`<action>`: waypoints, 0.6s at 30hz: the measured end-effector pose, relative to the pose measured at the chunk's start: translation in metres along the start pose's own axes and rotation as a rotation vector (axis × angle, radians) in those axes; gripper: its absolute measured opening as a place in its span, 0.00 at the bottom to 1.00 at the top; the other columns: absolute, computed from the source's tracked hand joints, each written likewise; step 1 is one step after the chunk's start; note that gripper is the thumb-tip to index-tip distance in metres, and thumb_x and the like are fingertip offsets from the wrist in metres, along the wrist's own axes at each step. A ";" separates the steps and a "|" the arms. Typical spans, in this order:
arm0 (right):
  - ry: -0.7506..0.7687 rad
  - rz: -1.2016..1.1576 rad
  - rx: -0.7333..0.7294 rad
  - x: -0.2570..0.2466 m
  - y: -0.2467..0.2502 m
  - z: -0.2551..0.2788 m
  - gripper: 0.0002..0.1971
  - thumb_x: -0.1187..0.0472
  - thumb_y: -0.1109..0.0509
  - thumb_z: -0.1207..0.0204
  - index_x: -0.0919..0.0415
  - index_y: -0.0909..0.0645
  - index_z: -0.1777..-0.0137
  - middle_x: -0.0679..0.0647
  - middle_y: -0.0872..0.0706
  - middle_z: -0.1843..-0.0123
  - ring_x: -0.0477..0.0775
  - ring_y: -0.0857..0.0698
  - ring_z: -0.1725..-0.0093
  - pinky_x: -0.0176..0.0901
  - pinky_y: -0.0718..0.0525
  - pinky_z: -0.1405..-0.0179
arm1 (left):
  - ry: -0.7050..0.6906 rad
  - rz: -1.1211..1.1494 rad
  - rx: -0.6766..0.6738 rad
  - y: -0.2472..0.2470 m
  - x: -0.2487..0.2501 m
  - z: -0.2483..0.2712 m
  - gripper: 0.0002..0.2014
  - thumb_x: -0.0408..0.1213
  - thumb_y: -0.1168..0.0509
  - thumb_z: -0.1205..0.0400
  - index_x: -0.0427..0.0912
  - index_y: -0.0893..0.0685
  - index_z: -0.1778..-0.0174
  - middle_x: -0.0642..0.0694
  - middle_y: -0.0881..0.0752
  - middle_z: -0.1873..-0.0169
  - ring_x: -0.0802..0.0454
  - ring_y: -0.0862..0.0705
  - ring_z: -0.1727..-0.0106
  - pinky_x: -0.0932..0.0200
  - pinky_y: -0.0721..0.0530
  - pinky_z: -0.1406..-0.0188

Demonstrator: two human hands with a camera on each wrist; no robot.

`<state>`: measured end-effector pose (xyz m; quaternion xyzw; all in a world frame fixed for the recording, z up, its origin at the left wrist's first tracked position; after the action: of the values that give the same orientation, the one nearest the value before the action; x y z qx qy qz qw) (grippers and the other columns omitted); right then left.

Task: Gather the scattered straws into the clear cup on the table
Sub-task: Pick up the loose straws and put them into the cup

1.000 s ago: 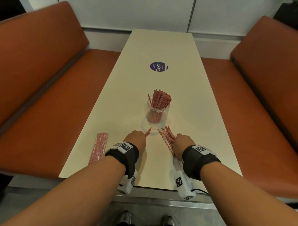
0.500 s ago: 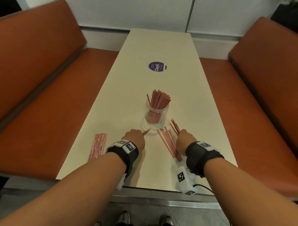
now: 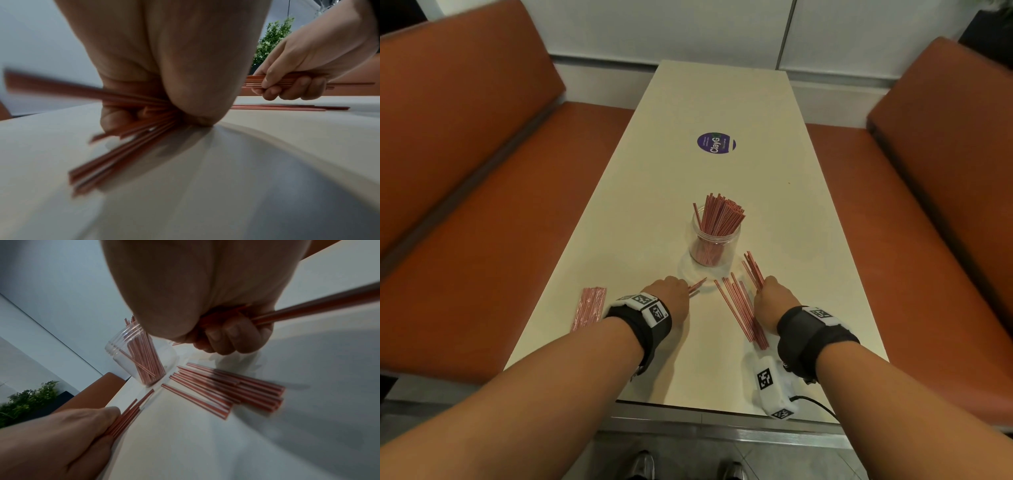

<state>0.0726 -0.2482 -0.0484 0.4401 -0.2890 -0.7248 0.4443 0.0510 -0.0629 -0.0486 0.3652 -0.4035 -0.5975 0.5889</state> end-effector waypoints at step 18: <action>-0.001 -0.165 0.072 0.007 0.020 -0.015 0.13 0.63 0.48 0.15 0.70 0.30 0.37 0.60 0.22 0.52 0.60 0.22 0.55 0.48 0.25 0.55 | -0.310 0.997 0.327 0.090 0.010 0.016 0.06 0.40 0.50 0.12 0.47 0.29 0.48 0.54 0.27 0.67 0.53 0.28 0.66 0.59 0.28 0.66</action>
<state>0.0928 -0.2643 -0.0416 0.4775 -0.2779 -0.7484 0.3671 0.0729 -0.0706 0.0403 0.1240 -0.6974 -0.2224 0.6700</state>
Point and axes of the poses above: each hand's wrist, its own z-axis away from the middle knuckle, its own y-axis out of the back of the hand, x = y × z, the point moved 3 cm from there along -z, towards the middle knuckle
